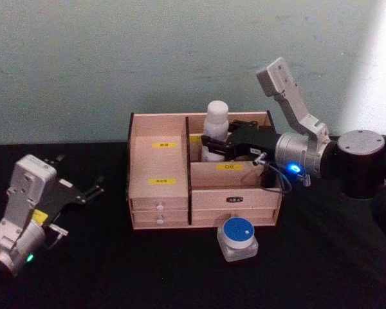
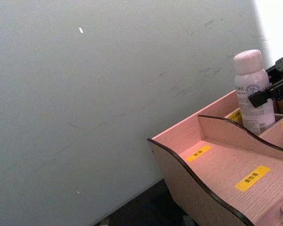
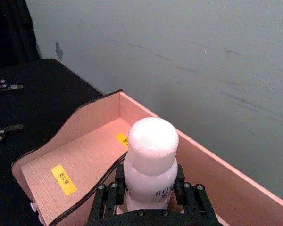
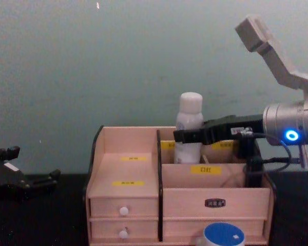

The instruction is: Pick up the facial cleanser and watermelon frost from the table and place them into the tiered storage box.

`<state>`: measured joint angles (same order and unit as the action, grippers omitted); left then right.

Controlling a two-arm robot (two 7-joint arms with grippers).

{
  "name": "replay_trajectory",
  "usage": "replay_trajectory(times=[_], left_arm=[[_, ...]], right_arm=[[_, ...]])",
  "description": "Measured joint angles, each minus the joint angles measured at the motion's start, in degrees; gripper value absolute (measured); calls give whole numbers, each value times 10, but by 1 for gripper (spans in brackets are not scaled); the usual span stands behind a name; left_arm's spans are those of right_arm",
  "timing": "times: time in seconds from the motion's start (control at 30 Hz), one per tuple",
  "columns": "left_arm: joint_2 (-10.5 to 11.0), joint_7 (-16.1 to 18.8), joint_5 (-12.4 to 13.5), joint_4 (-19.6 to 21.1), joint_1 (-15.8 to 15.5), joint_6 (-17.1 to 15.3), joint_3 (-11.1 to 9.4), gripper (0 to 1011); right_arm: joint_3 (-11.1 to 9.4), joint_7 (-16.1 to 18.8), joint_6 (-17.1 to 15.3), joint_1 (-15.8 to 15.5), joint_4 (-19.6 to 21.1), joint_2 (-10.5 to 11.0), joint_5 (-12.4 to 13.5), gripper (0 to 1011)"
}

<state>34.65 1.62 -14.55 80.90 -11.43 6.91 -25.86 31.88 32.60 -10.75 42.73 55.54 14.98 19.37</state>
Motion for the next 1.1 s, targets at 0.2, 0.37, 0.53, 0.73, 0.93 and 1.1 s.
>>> replay_trajectory(times=[0.2,0.37,0.53,0.73,0.93,1.1], left_arm=[[0,0,0,0,0,0,0,1001],[0,0,0,0,0,0,0,1001],[0,0,0,0,0,0,0,1001],[0,0,0,0,0,0,0,1001],[0,0,0,0,0,0,0,1001],[0,0,0,0,0,0,0,1001]], right_arm=[[0,0,1,-1,-6,-3,-5,591],[-1,-1,1,-2,-10,-5,-9,591],[-2,-2,2,-2,-14,-7,-13,591],[-4,-3,2,-4,-14,-8,-18,591],[-4,-3,4,-4,-14,-8,-22,591],[-4,-3,4,-5,-14,-8,-22,591]])
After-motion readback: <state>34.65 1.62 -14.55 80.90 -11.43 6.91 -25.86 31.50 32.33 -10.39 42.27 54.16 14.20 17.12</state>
